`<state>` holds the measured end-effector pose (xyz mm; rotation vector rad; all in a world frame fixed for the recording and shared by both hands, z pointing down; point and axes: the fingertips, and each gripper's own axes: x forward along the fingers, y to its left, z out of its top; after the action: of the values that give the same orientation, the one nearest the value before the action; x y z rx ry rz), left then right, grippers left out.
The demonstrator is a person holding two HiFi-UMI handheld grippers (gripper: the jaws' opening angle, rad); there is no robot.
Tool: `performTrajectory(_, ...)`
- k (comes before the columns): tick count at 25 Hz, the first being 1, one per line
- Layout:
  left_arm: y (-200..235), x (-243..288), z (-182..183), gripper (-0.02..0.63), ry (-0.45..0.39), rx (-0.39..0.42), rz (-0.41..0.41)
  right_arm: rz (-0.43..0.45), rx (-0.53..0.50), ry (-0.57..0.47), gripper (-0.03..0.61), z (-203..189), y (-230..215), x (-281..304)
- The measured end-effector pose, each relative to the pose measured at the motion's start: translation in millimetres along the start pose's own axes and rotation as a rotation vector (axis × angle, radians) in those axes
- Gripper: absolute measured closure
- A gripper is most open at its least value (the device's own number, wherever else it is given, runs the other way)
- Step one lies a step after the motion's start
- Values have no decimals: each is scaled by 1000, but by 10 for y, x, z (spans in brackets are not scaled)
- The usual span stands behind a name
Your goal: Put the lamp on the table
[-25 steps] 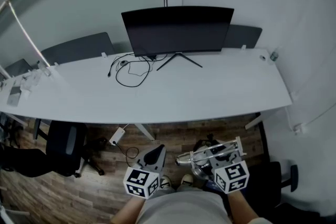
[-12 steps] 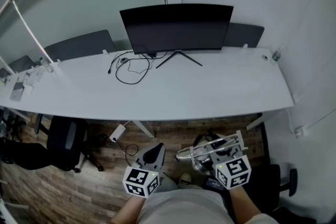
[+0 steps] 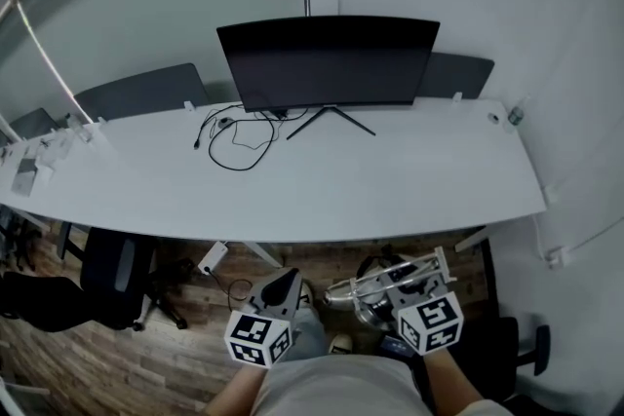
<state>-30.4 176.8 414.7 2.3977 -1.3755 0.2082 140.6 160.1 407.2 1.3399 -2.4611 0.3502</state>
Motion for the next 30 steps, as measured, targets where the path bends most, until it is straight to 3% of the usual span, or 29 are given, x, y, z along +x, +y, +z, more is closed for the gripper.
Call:
performTrajectory(13, 803, 993, 625, 612, -9, 21, -103, -83, 31, 3, 440, 488, -390, 957)
performTrajectory(20, 1177, 1234, 805, 612, 5, 33, -140, -134, 47, -19, 440, 797, -487, 1322)
performTrajectory(30, 1274, 1438, 967, 612, -7, 23, -125, -117, 38, -22, 440, 1019, -686, 1543)
